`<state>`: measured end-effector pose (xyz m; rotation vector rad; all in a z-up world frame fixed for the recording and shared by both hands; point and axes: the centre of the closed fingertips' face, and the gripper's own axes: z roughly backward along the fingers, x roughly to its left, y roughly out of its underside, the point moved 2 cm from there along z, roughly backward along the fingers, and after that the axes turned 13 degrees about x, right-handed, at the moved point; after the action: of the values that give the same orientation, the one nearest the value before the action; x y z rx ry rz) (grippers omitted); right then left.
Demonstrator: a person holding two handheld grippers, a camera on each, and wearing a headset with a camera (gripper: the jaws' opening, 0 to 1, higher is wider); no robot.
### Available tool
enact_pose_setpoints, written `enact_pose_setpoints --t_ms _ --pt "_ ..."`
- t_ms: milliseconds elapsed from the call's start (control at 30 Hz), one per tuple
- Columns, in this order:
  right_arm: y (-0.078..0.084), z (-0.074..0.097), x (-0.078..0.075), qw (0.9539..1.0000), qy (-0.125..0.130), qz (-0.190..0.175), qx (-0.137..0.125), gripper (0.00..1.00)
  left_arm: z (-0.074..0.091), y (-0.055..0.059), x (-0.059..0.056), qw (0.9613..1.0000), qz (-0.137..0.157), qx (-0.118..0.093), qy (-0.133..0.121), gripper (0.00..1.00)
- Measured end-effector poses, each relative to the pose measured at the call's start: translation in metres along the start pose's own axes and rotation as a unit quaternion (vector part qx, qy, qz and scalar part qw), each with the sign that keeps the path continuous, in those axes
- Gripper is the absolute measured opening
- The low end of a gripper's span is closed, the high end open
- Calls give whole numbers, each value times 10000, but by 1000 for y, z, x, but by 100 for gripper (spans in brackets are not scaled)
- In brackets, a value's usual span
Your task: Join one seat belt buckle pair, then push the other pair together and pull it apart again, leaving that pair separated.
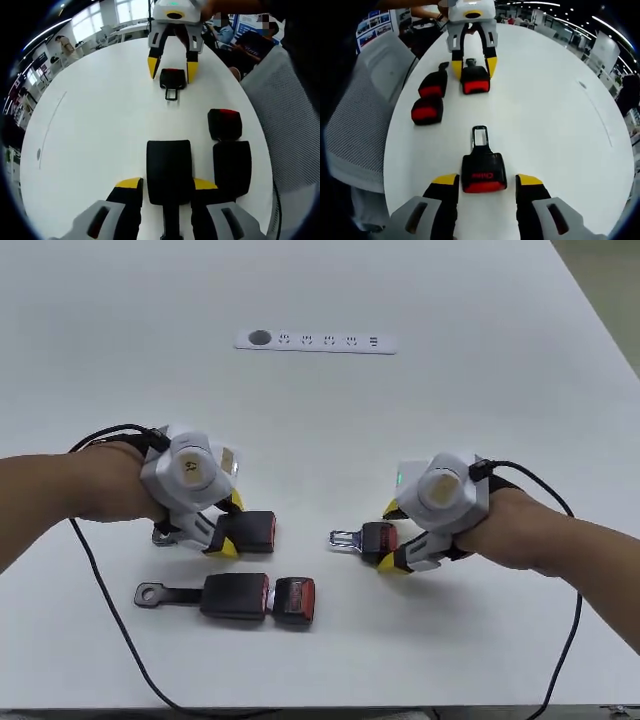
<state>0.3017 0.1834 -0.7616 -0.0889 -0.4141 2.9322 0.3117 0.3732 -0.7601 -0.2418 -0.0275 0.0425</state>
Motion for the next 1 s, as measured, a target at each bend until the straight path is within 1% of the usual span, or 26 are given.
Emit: enact_pose_setpoints --t_ms 67,100,133,167,200,233,267,300,333,400,433,500,533,567,600,633,667,733,767,800,833,867,900,967,1000 --pt "-2 4 -1 9999 51 -65 -84 44 1 1 0 10000 -37 -9 -83 40" --pt "-2 10 0 9999 79 -86 -118 44 4 1 -1 9999 -41 -33 -101 40" --pt "-3 12 1 9998 90 -105 -153 44 8 0 1 9997 106 -144 -164 40" --pt "-2 9 2 9996 94 -166 -196 45 11 -1 2 9994 184 -209 -202 40" --pt "-4 13 3 9995 115 -182 -228 45 13 1 4 9992 226 -238 -233 41" --pt "-6 17 4 9993 146 -206 -278 45 17 3 2 9990 264 -243 -256 41" --pt "-6 18 5 9992 156 -217 -294 46 21 2 -1 9989 278 -261 -257 43" --pt "-8 21 6 9989 168 -260 -345 46 26 1 -6 9984 381 -338 -245 44" --pt "-11 24 8 9984 177 -320 -433 46 29 1 -8 9981 415 -371 -252 46" --pt "-13 27 12 9974 217 -422 -546 48 35 4 -12 9973 493 -433 -330 49" --pt "-15 32 17 9970 237 -451 -580 49 39 7 -14 9960 646 -486 -392 51" --pt "-14 35 23 9961 279 -524 -646 49 44 14 -15 9923 994 -538 -515 55" --pt "-16 37 26 9944 325 -663 -757 50 52 16 -18 9895 1164 -614 -603 57" --pt "-17 38 28 9932 339 -757 -821 52 55 18 -21 9875 1266 -687 -635 59" --pt "-16 40 31 9921 385 -816 -871 54 54 25 -27 9851 1412 -742 -640 61" --pt "-16 42 33 9915 421 -856 -888 55 55 29 -32 9850 1435 -729 -627 63" --pt "-16 46 36 9903 471 -925 -925 58 55 36 -37 9847 1442 -714 -673 64" --pt "-15 50 40 9874 548 -1082 -1018 61 57 48 -46 9822 1588 -730 -689 64" --pt "-13 50 41 9864 597 -1120 -1041 64 58 50 -50 9809 1664 -745 -681 64" --pt "-12 50 42 9859 618 -1148 -1051 66 60 53 -54 9804 1683 -758 -690 65" --pt "-10 51 46 9848 628 -1213 -1076 68 61 60 -58 9784 1778 -771 -721 65" --pt "-9 51 48 9840 638 -1261 -1084 70 62 64 -59 9767 1847 -779 -761 66" --pt "-7 51 50 9830 661 -1311 -1106 72 64 69 -61 9741 1952 -815 -804 68" --pt "-5 51 56 9817 646 -1398 -1122 75 66 74 -65 9693 2123 -905 -848 73" --pt "-2 51 58 9812 650 -1425 -1127 76 69 77 -68 9657 2245 -965 -881 76"
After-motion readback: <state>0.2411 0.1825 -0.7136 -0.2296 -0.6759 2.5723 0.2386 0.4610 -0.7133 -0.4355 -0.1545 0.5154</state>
